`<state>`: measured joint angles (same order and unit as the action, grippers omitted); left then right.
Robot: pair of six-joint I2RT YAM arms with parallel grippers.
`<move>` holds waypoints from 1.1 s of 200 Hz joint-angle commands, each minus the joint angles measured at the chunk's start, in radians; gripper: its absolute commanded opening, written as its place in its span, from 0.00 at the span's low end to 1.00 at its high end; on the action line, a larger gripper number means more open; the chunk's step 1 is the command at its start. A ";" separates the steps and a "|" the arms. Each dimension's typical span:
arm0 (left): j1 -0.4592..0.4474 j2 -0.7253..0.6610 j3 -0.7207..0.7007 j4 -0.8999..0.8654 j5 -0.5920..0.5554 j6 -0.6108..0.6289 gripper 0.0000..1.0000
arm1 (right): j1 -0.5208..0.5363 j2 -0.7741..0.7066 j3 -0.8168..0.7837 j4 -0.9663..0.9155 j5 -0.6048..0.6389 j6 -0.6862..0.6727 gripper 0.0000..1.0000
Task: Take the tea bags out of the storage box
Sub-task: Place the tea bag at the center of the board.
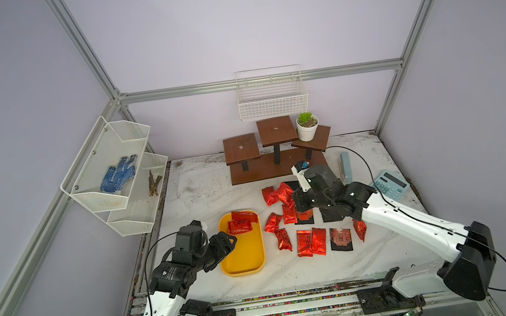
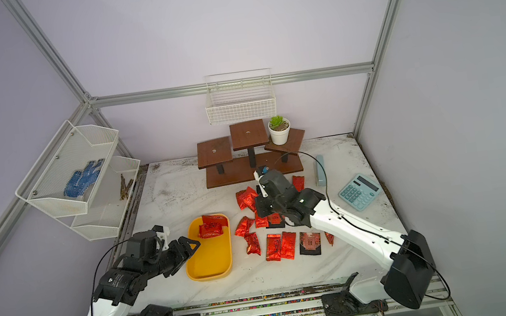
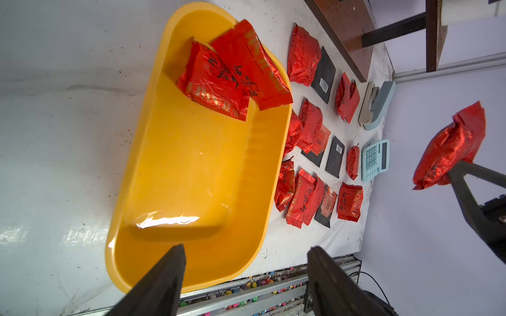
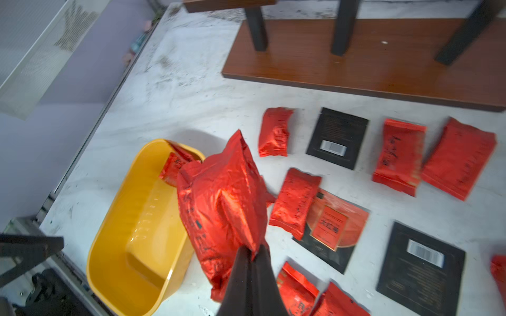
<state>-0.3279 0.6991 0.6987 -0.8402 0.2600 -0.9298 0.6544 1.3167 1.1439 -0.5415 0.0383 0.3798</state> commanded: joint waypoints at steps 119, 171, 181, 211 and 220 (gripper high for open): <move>-0.290 0.181 0.062 0.228 -0.219 -0.103 0.74 | -0.075 -0.319 -0.562 0.137 -0.218 0.380 0.00; -0.270 0.128 0.066 0.178 -0.268 -0.094 0.76 | 0.270 -0.424 -0.668 0.189 -0.090 0.620 0.00; -0.262 0.120 0.065 0.169 -0.266 -0.092 0.76 | 0.321 -0.413 -0.679 0.212 -0.068 0.651 0.00; -0.241 0.107 0.074 0.138 -0.262 -0.083 0.76 | 0.420 -0.330 -0.683 0.294 -0.038 0.693 0.00; -0.236 0.102 0.077 0.130 -0.262 -0.081 0.76 | 0.436 -0.299 -0.677 0.319 -0.034 0.696 0.00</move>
<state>-0.5808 0.8192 0.7258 -0.6842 0.0151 -1.0290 1.0439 0.9600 0.4610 -0.3351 -0.0494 1.0088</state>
